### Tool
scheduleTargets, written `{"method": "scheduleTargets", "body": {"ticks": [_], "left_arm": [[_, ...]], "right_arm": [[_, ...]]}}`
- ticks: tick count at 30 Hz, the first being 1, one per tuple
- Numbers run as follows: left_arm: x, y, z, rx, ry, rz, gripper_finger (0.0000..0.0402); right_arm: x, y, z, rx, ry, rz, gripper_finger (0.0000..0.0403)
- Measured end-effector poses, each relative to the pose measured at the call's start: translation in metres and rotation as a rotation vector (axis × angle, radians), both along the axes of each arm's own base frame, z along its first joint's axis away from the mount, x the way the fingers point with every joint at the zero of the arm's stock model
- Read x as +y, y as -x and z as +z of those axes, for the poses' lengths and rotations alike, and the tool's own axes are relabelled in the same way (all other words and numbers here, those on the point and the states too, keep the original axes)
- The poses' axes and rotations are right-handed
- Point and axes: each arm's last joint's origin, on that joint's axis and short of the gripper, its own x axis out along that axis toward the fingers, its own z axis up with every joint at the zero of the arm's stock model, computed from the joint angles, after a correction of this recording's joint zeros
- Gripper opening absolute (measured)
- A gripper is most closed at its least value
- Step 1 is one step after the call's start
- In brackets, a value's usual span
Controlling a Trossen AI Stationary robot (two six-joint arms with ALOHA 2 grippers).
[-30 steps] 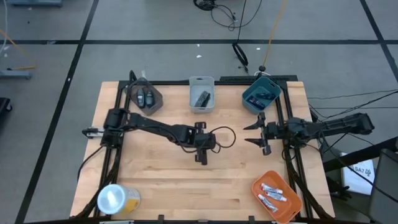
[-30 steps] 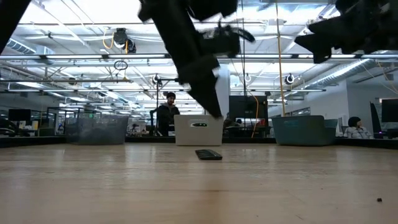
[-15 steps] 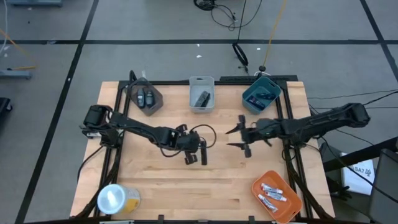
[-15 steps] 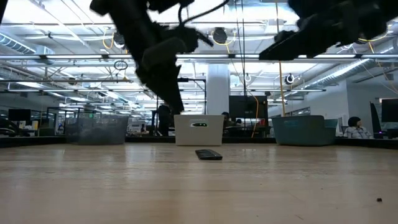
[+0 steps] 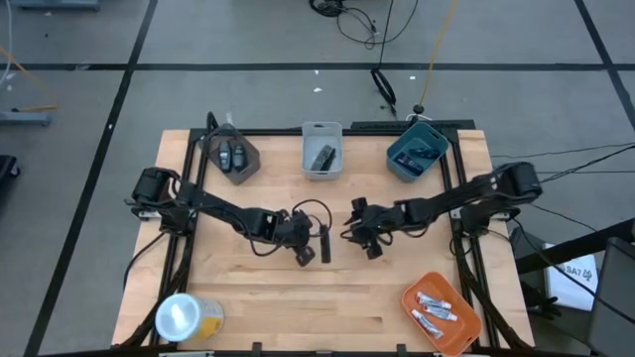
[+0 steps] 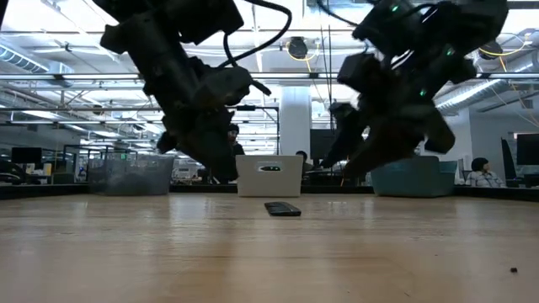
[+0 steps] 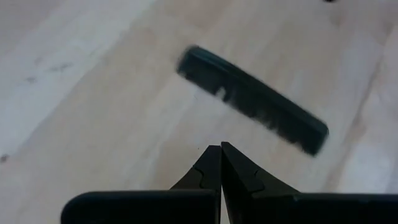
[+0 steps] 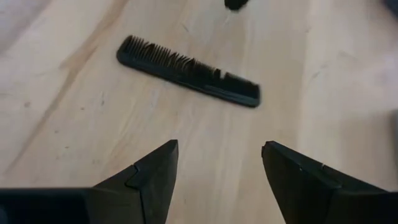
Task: Pick & Place Travel size toiletries
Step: Put the black comb into the gray bin
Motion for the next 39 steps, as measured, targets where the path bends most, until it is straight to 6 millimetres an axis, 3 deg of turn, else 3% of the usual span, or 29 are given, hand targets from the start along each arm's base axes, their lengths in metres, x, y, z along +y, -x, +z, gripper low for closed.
{"method": "scheduleTargets", "body": {"ticks": [6, 12, 20, 32, 39], "left_arm": [[-0.003, 0.0, -0.002, 0.018, 0.094, 0.016, 0.0], [-0.002, -0.009, -0.029, 0.007, 0.205, 0.227, 0.0], [-0.004, -0.032, -0.058, -0.117, 0.32, 0.23, 0.0001], [0.02, -0.04, -0.058, -0.172, 0.197, 0.185, 0.0], [0.024, -0.04, -0.058, -0.163, 0.197, 0.168, 0.0001]], "right_arm": [[0.004, -0.019, -0.021, 0.041, 0.026, 0.032, 0.0225], [0.006, -0.034, -0.031, 0.057, 0.095, 0.085, 0.0232], [0.005, -0.042, -0.039, 0.068, 0.205, 0.093, 0.025], [0.01, -0.047, -0.035, -0.023, 0.229, 0.12, 0.0251], [0.011, -0.048, -0.034, -0.041, 0.228, 0.107, 0.0251]]}}
